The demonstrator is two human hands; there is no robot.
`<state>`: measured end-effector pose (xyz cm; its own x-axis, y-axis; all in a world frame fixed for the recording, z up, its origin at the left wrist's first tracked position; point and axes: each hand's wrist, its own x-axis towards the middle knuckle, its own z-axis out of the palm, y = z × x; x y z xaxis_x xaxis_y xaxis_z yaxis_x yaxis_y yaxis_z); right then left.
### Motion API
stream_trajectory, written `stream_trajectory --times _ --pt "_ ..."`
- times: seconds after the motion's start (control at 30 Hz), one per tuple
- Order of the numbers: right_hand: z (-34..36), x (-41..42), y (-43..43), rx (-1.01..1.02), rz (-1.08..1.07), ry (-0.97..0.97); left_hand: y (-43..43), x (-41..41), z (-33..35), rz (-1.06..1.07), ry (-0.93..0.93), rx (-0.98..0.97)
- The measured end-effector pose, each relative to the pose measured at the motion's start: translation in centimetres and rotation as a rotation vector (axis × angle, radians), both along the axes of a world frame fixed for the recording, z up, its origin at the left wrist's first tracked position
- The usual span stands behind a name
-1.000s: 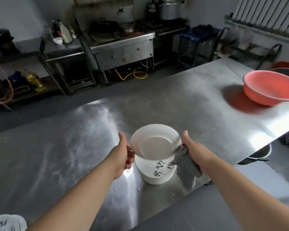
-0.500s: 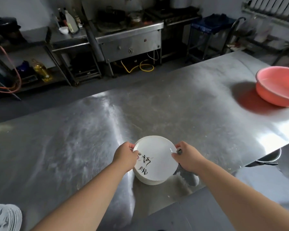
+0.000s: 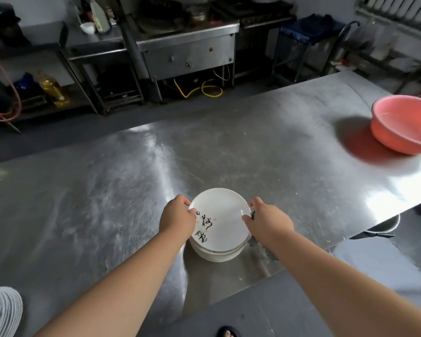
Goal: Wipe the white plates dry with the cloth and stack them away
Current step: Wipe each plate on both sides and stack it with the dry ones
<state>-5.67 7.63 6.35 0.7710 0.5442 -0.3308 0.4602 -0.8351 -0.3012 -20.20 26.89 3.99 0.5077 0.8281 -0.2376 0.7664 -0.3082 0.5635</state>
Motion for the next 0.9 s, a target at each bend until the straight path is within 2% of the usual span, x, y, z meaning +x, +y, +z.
stream_trajectory --times 0.13,0.37,0.63,0.9 --pt "2.0 -0.4 0.3 -0.045 0.047 -0.095 0.6 -1.9 0.8 -0.028 -0.011 -0.013" --pt "4.6 -6.2 8.7 -0.022 0.341 -0.117 5.0 -12.4 2.1 0.073 -0.018 -0.026" --pt "3.9 -22.5 22.8 0.014 0.753 -0.075 11.2 -34.4 4.1 0.348 0.098 0.086" --pt "0.9 -39.3 31.4 -0.04 0.971 0.004 12.5 -53.4 2.4 0.651 0.198 -0.039"
